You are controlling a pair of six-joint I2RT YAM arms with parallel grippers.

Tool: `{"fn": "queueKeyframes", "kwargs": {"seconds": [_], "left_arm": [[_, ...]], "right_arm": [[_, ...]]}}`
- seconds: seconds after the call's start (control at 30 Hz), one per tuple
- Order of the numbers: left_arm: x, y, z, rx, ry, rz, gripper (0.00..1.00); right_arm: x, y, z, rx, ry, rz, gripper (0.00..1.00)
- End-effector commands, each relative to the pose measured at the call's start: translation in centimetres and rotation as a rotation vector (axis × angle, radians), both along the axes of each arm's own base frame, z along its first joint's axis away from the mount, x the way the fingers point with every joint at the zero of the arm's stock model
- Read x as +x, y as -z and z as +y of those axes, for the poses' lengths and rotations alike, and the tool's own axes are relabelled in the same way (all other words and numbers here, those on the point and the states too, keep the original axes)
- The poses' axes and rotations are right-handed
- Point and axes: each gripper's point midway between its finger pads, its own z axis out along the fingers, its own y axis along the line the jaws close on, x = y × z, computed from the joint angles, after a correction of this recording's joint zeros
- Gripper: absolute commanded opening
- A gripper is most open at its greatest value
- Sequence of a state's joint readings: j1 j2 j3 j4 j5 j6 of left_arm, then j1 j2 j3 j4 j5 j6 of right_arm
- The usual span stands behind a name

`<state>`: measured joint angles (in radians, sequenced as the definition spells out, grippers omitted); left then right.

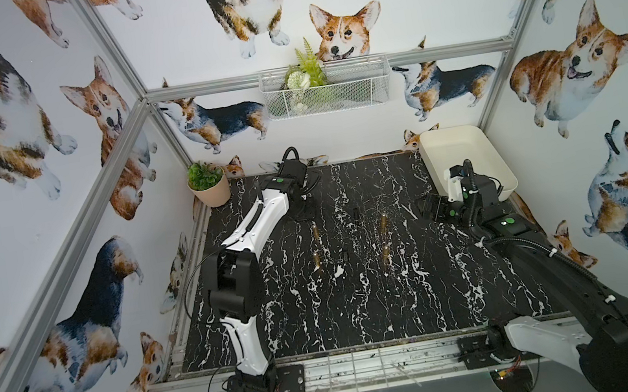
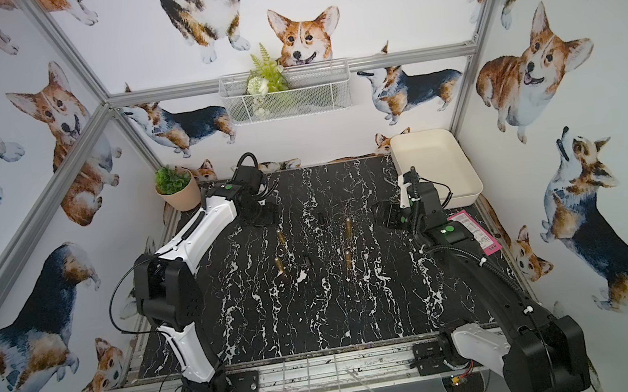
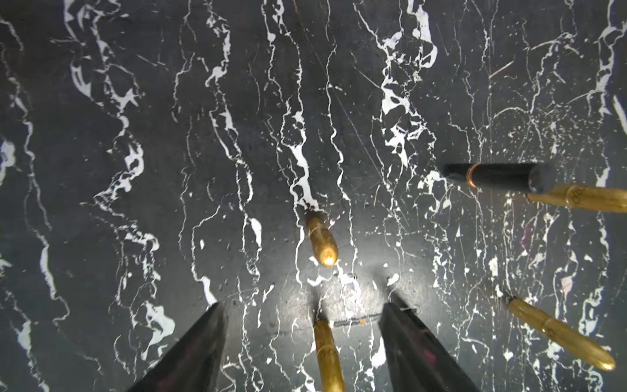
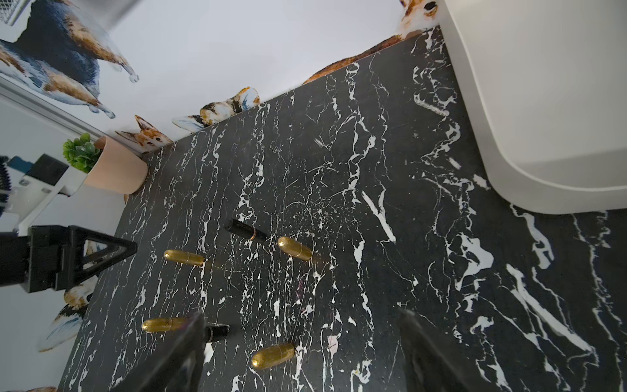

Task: Open the lipstick cap
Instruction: Pick up the lipstick at the center of the board.

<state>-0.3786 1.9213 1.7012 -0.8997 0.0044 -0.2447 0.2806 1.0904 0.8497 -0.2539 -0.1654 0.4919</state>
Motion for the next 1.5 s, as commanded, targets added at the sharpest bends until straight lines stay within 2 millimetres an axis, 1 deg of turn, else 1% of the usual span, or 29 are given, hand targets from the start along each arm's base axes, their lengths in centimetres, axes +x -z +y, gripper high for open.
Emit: {"fn": "queueKeyframes", "kwargs": {"seconds": [0.0,0.07,0.17,0.27,0.33,0.4,0.43,0.5,0.7,0.77,0.83,0.93,1.03,1.47], "left_arm": [[0.5,1.6,-0.9,0.006,-0.004,0.058,0.71],[1.0,2.3,-1.3,0.003,-0.008,0.073,0.67],[1.5,3.6,-1.9,0.010,-0.004,0.099,0.66],[1.7,4.4,-1.9,0.035,-0.003,0.115,0.61],[1.8,4.7,-1.9,0.045,-0.011,0.122,0.60],[1.7,4.9,-1.8,0.051,-0.016,0.131,0.60],[1.6,5.0,-1.8,0.053,-0.014,0.135,0.60],[1.2,5.2,-1.7,0.060,-0.011,0.147,0.60],[0.5,6.1,-1.3,0.084,-0.008,0.177,0.61],[0.4,6.2,-1.3,0.086,-0.007,0.181,0.60],[0.4,6.4,-1.3,0.089,-0.006,0.187,0.56],[0.4,6.5,-1.2,0.091,-0.010,0.187,0.56],[0.4,6.6,-1.4,0.082,-0.009,0.191,0.47],[0.1,7.7,-1.3,0.090,-0.004,0.215,0.44]], "right_arm": [[-0.3,0.3,0.9,-0.010,-0.041,-0.002,0.90],[-0.3,0.4,1.2,-0.015,-0.053,0.001,0.90],[-0.2,0.7,1.2,-0.019,-0.054,0.003,0.90],[-0.2,0.8,1.3,-0.024,-0.061,0.000,0.90],[-0.2,0.8,1.4,-0.025,-0.066,-0.002,0.90],[-0.2,0.9,1.4,-0.026,-0.069,-0.002,0.91],[0.0,1.7,1.5,-0.030,-0.071,0.017,0.90],[0.1,2.2,1.5,-0.032,-0.070,0.029,0.90],[0.1,2.8,1.5,-0.035,-0.069,0.036,0.91],[0.2,2.8,1.4,-0.038,-0.064,0.034,0.91],[0.1,2.8,1.3,-0.037,-0.059,0.032,0.91],[0.0,2.8,1.3,-0.033,-0.056,0.030,0.91],[0.0,2.7,1.2,-0.032,-0.051,0.029,0.91],[-0.2,3.0,1.0,-0.033,-0.041,0.031,0.91]]}}
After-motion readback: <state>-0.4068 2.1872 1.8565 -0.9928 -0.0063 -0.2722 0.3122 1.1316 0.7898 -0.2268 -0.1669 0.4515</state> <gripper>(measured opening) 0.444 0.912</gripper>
